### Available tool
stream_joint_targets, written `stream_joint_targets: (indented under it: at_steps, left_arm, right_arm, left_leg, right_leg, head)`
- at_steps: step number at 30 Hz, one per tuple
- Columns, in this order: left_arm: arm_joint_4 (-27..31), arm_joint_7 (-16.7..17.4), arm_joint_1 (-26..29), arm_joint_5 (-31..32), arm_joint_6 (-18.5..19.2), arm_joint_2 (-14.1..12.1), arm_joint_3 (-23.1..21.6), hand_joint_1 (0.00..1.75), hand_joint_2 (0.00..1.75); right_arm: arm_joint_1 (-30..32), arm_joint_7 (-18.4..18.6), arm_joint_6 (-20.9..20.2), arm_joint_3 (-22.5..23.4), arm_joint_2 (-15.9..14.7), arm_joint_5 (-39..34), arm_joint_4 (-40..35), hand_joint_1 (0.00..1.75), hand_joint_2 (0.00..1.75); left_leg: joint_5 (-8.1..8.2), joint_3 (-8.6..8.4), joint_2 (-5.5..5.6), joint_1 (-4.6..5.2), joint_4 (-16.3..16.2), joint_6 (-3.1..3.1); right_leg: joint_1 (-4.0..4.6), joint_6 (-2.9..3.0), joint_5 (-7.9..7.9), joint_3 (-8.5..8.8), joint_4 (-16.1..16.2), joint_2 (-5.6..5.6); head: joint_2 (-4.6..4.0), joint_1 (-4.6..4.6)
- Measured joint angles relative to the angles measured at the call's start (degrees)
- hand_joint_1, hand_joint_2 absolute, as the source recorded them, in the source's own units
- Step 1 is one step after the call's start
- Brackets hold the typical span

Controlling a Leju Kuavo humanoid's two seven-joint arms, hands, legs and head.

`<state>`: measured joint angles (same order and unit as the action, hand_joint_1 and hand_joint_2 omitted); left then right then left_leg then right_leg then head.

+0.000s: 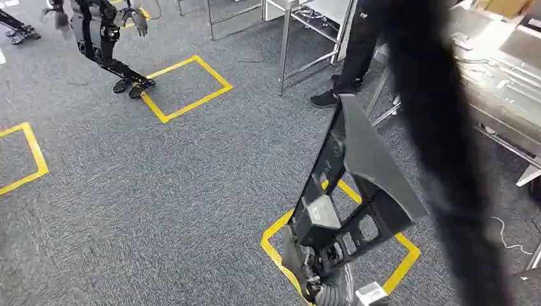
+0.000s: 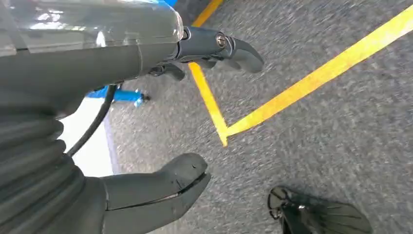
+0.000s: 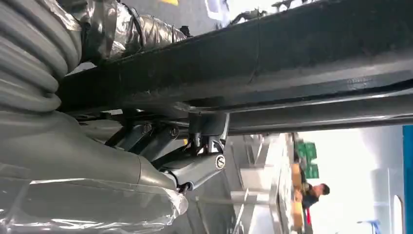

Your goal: Take the parts from the cabinet and place them on the table.

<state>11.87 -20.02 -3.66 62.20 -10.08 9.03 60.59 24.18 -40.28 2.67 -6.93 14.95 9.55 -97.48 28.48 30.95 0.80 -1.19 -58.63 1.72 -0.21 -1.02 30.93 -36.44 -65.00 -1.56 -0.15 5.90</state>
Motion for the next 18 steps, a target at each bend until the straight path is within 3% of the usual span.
stream_joint_targets:
  at_steps: [2, 3, 4, 5, 7, 8, 9, 12, 13, 14, 15, 16, 17, 18]
  left_arm:
    - [0.02, 0.0, 0.33, 0.09, 0.0, 0.0, 0.0, 0.0, 1.75]
    - [0.0, -0.02, 0.38, 0.15, 0.0, 0.0, 0.0, 0.0, 1.75]
    - [0.0, -0.04, 0.35, 0.09, 0.02, 0.0, 0.0, 0.0, 1.75]
    - [0.0, -0.09, 0.26, 0.0, 0.07, 0.06, 0.0, 0.0, 1.75]
    - [0.02, -0.2, 0.05, -0.02, 0.42, 0.13, 0.0, 0.0, 1.75]
    - [0.0, -0.22, 0.04, -0.04, 0.61, 0.15, 0.0, 0.0, 1.75]
    - [0.02, -0.33, 0.04, -0.04, 0.7, 0.17, 0.0, 0.0, 1.75]
    - [0.02, -0.35, -0.23, 0.02, 0.87, 0.18, 0.0, 0.0, 1.75]
    - [0.02, -0.42, -0.28, 0.15, 0.9, 0.17, 0.0, 0.0, 1.75]
    - [0.02, -0.57, -0.33, 0.22, 0.92, 0.09, 0.0, 0.0, 1.75]
    - [0.02, -0.72, -0.25, 0.28, 0.92, 0.09, 0.0, 0.0, 1.75]
    - [0.02, -0.94, -0.21, 0.57, 0.98, 0.09, 0.0, 0.0, 1.75]
    - [0.02, -1.07, -0.08, 0.63, 1.07, 0.09, 0.0, 0.0, 1.75]
    - [0.02, -1.14, 0.05, 0.72, 1.07, 0.09, 0.0, 0.0, 1.75]
  right_arm:
    - [0.02, 0.0, 0.02, 0.0, 0.0, 0.0, 0.0, 1.75, 1.75]
    - [0.11, 0.02, 0.07, 0.02, 0.0, 0.02, 0.0, 1.75, 1.75]
    - [0.2, 0.02, -0.04, 0.04, 0.0, 0.07, 0.0, 1.75, 1.75]
    - [0.22, 0.02, -0.22, 0.04, 0.0, 0.22, 0.0, 1.75, 1.75]
    - [0.21, 0.02, -0.28, 0.04, 0.0, 0.44, 0.0, 1.75, 1.75]
    - [0.17, 0.02, -0.33, 0.04, 0.0, 0.61, 0.0, 1.75, 1.75]
    - [0.1, 0.04, -0.39, 0.02, 0.02, 0.7, 0.02, 1.75, 1.75]
    - [0.28, 0.02, -0.35, 0.04, 0.13, 0.92, 0.0, 1.75, 1.75]
    - [0.3, 0.0, -0.33, 0.04, 0.15, 0.92, -0.09, 1.75, 1.75]
    - [0.48, 0.0, -0.26, 0.04, 0.31, 0.92, -0.17, 1.75, 1.75]
    - [0.34, 0.0, -0.28, 0.04, 0.31, 0.96, -0.24, 1.75, 1.75]
    - [0.33, 0.02, -0.26, 0.04, 0.31, 1.01, -0.26, 1.75, 1.75]
    - [0.35, 0.02, -0.26, 0.04, 0.31, 1.01, -0.26, 1.75, 1.75]
    - [0.39, 0.02, -0.26, 0.04, 0.31, 1.01, -0.26, 1.75, 1.75]
  left_leg:
    - [0.14, 0.09, -1.77, 0.24, 0.0, 0.17]
    - [0.2, 0.11, -2.59, 0.26, -0.01, 0.2]
    - [0.29, 0.05, -3.37, 0.27, -0.01, 0.17]
    - [0.42, -0.09, -4.07, 0.27, -0.01, 0.1]
    - [0.77, -0.7, -5.25, 0.27, -0.01, -0.11]
    - [0.95, -1.02, -5.69, 0.28, -0.01, -0.32]
    - [1.19, -1.12, -6.12, 0.61, -0.06, -0.72]
    - [1.18, -1.7, -7.78, 0.46, 0.43, -1.46]
    - [1.48, -1.81, -8.36, 0.85, 0.53, -1.86]
    - [2.33, -1.66, -5.47, 0.41, -0.64, -2.07]
    - [4.33, -0.41, -3.28, 0.34, -3.46, -2.08]
    - [6.51, 1.51, -2.07, 0.3, -7.5, -2.19]
    - [8.57, 3.76, -1.51, 0.23, -12.14, -2.37]
    - [9.64, 5.72, -1.33, 0.21, -15.95, -2.57]
  right_leg:
    - [-0.19, -0.35, 4.25, -4.28, -8.99, 1.04]
    - [-0.22, -0.42, 4.86, -5.61, -11.72, 1.15]
    - [-0.21, -0.43, 4.1, -5.59, -11.77, 1.27]
    - [-0.19, -0.34, 2.13, -4.15, -9.02, 1.41]
    - [0.01, 0.24, -2.66, 1.6, 1.13, 2.79]
    - [0.53, 0.82, -2.87, 3.76, 5.44, 5.79]
    - [1.04, 1.15, -2.75, 3.82, 5.65, 5.89]
    - [1.25, 1.83, -2.91, 3.45, 5.77, 3.83]
    - [0.61, 2.34, -3.47, 4.16, 6.76, 3.06]
    - [0.36, 2.47, -3.78, 4.34, 7.27, 2.58]
    - [0.14, 2.88, -3.96, 4.3, 7.36, 2.13]
    - [0.05, 2.91, -3.96, 4.22, 7.36, 1.54]
    - [0.05, 2.97, -3.92, 4.19, 7.32, 0.85]
    - [0.08, 2.97, -3.92, 4.17, 7.25, 0.04]
  head:
    - [0.0, 0.02]
    - [0.0, 0.04]
    - [0.0, 0.04]
    - [0.0, 0.07]
    - [0.0, 0.07]
    - [0.0, 0.02]
    - [0.0, 0.02]
    - [0.0, 0.02]
    - [0.0, -0.02]
    - [0.0, -0.02]
    - [0.0, -0.02]
    - [0.0, -0.04]
    - [0.0, 0.0]
    - [0.0, -0.02]
